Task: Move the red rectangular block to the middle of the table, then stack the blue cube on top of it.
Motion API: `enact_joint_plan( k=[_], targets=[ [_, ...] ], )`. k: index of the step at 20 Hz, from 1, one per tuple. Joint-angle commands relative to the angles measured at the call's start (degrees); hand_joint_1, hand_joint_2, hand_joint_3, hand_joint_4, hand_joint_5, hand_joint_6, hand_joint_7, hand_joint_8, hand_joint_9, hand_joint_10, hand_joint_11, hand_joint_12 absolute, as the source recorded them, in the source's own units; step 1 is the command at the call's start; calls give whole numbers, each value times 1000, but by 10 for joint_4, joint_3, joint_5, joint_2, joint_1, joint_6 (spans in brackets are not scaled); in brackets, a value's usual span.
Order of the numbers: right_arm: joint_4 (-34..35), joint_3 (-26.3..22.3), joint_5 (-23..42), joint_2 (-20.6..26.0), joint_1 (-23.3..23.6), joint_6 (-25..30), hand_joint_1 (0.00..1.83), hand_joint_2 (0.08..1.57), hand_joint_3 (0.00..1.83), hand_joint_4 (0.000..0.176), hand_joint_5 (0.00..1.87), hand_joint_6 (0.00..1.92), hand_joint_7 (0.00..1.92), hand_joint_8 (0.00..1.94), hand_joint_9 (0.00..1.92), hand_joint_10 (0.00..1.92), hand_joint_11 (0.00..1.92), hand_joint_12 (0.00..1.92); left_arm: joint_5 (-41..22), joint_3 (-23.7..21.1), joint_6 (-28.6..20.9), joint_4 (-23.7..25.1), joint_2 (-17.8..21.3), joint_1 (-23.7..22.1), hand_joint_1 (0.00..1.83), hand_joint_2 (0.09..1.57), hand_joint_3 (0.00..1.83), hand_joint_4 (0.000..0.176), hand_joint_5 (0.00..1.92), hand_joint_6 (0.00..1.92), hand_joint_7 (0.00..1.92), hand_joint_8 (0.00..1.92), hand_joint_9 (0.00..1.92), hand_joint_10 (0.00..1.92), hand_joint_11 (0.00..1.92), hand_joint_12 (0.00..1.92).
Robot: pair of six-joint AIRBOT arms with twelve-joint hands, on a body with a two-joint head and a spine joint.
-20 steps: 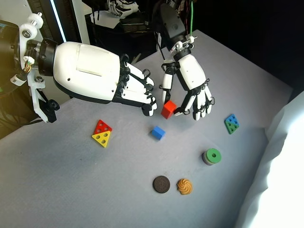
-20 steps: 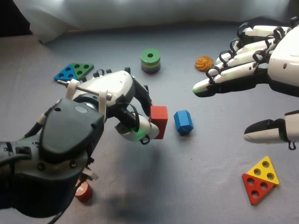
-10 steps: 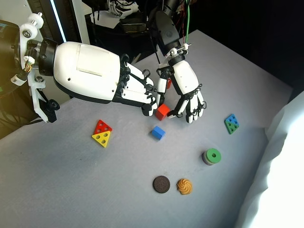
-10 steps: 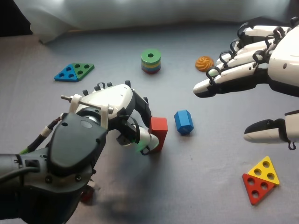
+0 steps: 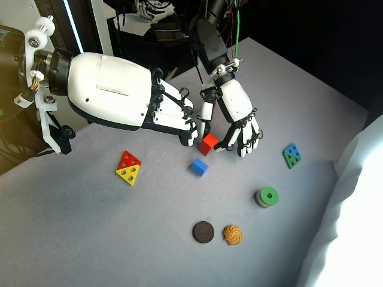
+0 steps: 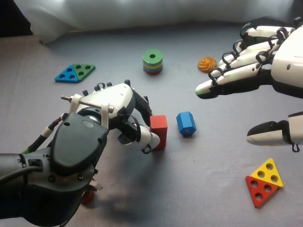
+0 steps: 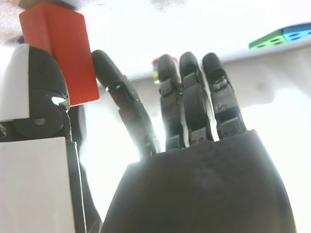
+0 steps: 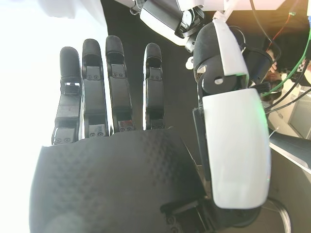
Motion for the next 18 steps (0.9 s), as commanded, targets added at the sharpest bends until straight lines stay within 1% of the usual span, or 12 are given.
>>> enact_joint_plan(
  k=[1,3,4,5,10,11,12,13,15,16,17,18],
  targets=[
    [9,-1,61,6,5,4,705,1113,0,0,402,4,430,5,375,7,0,1050,-25,2,-3,42,3,2,1035,1076,1,176,1044,865,430,4,286,5,0,485],
    [9,-1,61,6,5,4,709,1114,0,0,403,4,433,5,378,8,0,1050,-25,1,-3,42,4,2,1026,1086,3,176,1019,904,429,2,284,3,0,490],
    [9,-1,61,6,5,4,696,1117,0,0,403,4,434,5,375,7,0,1043,-25,0,-3,42,4,2,1034,1079,0,176,1037,876,454,4,297,5,0,579],
    [9,-1,61,6,5,4,696,1117,0,0,403,4,434,5,375,7,0,1043,-25,0,-3,42,4,3,1034,1079,0,176,1037,876,454,4,297,5,0,579],
    [9,-1,61,6,5,4,691,1118,0,0,392,0,422,0,367,2,0,1037,-25,-4,-3,42,6,7,945,1166,9,176,848,1170,372,8,232,0,0,485],
    [9,-1,61,6,5,4,692,1117,0,0,396,3,425,2,365,1,0,1035,-25,-4,-3,42,7,7,800,1097,0,136,815,582,368,4,231,5,0,472],
    [9,-1,61,6,5,4,684,1116,0,0,405,5,431,3,366,2,0,1054,-25,-5,-3,41,8,7,737,1089,0,127,865,259,342,6,226,2,0,463],
    [9,-1,61,6,5,4,686,1116,0,0,404,4,429,2,361,1,0,1035,-25,-6,-3,41,8,7,703,1099,0,118,886,118,334,2,232,2,0,487],
    [9,-1,61,6,5,4,690,1116,0,0,392,0,420,0,355,0,0,1026,-27,-8,-3,40,11,7,634,1125,3,107,862,33,342,3,236,3,0,482],
    [9,-1,61,6,5,4,690,1116,0,0,392,0,420,0,355,0,0,1026,-28,-10,-3,40,13,7,634,1125,3,107,862,33,342,3,236,3,0,482],
    [9,-1,61,6,5,4,692,1114,0,0,394,1,424,2,364,4,0,1045,-28,-12,-3,39,15,7,541,1132,5,128,810,3,372,11,258,10,0,490],
    [9,-1,61,6,5,4,687,1118,1,0,394,1,423,1,365,4,0,1050,-28,-14,-2,38,17,7,505,1131,4,130,773,0,370,8,257,9,0,492]
  ],
)
